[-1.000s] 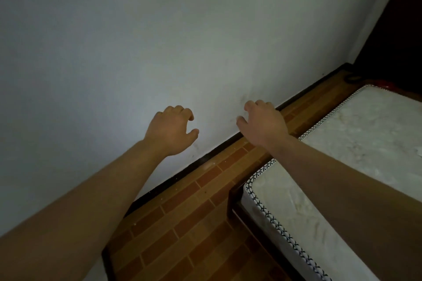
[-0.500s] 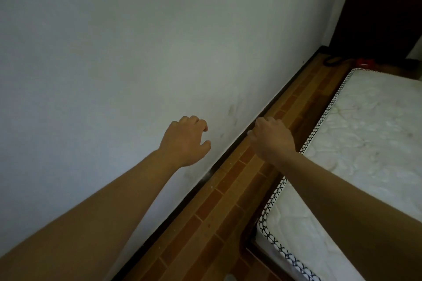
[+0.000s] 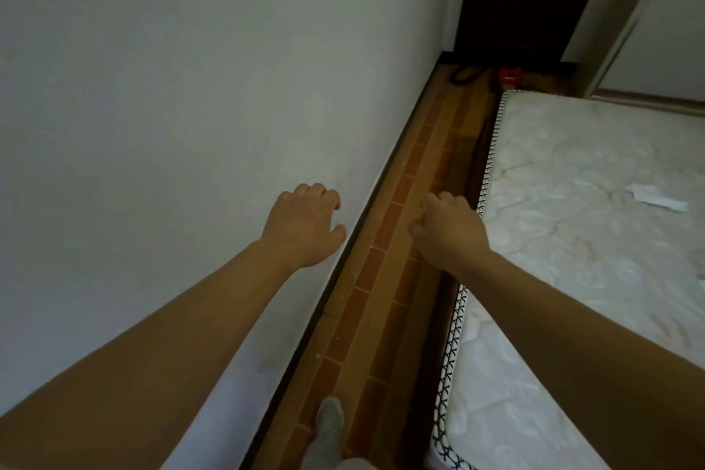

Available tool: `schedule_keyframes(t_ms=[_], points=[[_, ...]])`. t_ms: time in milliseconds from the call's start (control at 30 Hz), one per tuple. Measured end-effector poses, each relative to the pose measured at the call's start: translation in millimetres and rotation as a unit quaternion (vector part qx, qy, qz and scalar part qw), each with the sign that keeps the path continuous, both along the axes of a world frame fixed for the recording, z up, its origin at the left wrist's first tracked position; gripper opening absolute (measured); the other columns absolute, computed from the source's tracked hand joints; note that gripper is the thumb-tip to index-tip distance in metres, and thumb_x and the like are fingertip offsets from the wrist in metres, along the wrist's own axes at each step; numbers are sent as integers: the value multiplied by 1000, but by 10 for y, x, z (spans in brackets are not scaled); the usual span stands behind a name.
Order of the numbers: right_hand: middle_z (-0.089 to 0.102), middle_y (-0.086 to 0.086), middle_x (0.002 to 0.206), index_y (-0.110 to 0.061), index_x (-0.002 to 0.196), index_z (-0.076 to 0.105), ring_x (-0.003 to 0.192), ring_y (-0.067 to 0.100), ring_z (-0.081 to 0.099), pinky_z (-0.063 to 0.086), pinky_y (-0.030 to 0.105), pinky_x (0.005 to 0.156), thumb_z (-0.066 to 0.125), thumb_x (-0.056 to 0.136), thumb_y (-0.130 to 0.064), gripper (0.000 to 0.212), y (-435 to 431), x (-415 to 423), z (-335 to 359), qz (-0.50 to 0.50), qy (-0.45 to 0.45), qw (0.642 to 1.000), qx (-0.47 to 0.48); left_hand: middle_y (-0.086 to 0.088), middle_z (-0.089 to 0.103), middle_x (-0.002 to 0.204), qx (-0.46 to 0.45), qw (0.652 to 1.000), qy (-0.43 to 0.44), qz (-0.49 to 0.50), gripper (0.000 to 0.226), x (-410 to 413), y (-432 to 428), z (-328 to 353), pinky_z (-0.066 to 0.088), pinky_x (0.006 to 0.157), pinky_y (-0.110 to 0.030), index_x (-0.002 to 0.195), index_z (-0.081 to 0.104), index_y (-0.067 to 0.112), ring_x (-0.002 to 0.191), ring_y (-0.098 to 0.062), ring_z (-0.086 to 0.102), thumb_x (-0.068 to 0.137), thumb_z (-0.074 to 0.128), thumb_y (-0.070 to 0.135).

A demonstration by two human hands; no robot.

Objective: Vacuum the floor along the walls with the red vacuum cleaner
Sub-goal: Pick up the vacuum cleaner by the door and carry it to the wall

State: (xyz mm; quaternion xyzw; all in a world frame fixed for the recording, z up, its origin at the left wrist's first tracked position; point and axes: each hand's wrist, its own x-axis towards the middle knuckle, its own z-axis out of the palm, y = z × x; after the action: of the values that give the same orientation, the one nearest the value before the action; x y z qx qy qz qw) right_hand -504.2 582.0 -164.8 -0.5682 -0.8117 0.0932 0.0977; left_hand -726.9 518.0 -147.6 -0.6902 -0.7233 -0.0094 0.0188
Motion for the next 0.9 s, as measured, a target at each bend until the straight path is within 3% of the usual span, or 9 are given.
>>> schedule_keyframes(t_ms=[300, 567, 900], points=[[60, 8, 106, -14, 114, 59, 99, 27, 55, 52, 41, 84, 49, 99, -40, 31, 1053, -272, -46, -125, -24, 992, -10, -4, 61, 125, -39, 996, -43, -71, 42, -427, 1676, -192, 44, 97, -41, 126, 58, 19, 113, -24, 55, 98, 46, 47], [62, 10, 106, -11, 116, 60, 99, 29, 56, 48, 40, 78, 50, 99, -43, 38, 2223, -23, -156, -187, -36, 982, -5, -2, 64, 110, -17, 986, -64, -153, 32, -140, 3124, -401, 46, 84, -37, 111, 62, 20, 96, -19, 57, 97, 47, 44], [61, 9, 107, -13, 118, 59, 100, 28, 55, 46, 38, 77, 48, 99, -43, 37, 4349, 571, -222, -197, -38, 980, -16, 0, 61, 125, -33, 982, -55, -179, 39, 562, 5338, -420, 47, 96, -40, 125, 60, 23, 112, -20, 57, 93, 53, 45]])
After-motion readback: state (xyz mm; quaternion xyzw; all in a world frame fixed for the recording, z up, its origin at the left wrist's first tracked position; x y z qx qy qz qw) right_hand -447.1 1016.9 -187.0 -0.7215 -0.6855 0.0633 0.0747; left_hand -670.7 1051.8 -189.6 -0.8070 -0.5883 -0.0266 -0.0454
